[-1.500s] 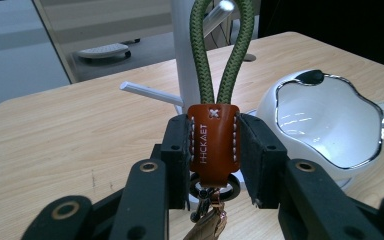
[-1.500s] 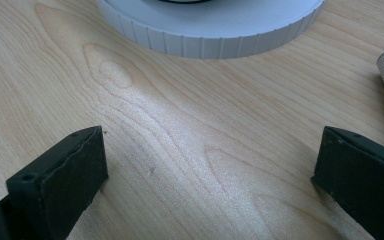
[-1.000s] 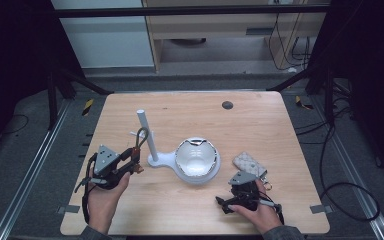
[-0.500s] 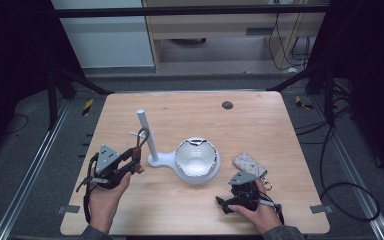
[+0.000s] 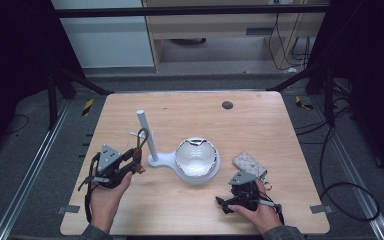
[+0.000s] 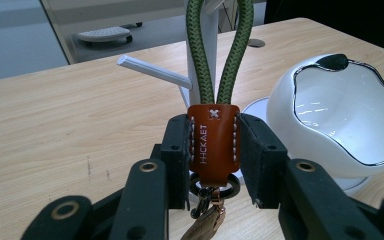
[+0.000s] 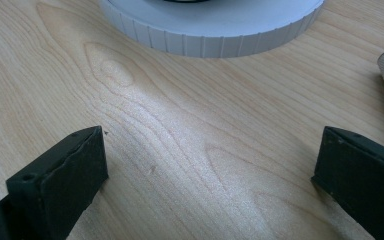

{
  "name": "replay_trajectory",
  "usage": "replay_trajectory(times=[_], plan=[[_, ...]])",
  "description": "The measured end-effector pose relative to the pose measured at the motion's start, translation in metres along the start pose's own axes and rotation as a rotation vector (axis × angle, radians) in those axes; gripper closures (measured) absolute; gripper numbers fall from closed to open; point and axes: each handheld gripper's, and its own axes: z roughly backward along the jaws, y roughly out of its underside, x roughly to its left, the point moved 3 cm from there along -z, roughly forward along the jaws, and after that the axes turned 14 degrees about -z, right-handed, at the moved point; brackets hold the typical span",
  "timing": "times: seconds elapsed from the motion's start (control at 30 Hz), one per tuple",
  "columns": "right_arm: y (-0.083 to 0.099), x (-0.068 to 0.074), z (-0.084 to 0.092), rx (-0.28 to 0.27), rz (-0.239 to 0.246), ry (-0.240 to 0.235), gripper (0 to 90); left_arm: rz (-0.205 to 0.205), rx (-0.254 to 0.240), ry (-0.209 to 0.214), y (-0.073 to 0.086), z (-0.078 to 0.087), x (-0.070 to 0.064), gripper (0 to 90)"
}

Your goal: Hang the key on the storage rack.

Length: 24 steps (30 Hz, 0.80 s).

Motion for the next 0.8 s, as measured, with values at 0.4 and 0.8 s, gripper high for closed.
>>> replay_trajectory(times=[0.4, 0.8], plan=[[0.0, 0.0, 0.0, 0.0, 0.0, 0.0, 0.5, 0.012, 0.019, 0.012, 0.0, -0.003, -0.001, 62.7], [0.0, 0.0, 0.0, 0.0, -0.003, 0.001, 0.4, -0.001, 0.142, 0.019, 0.021, -0.013, 0.006, 31.3]])
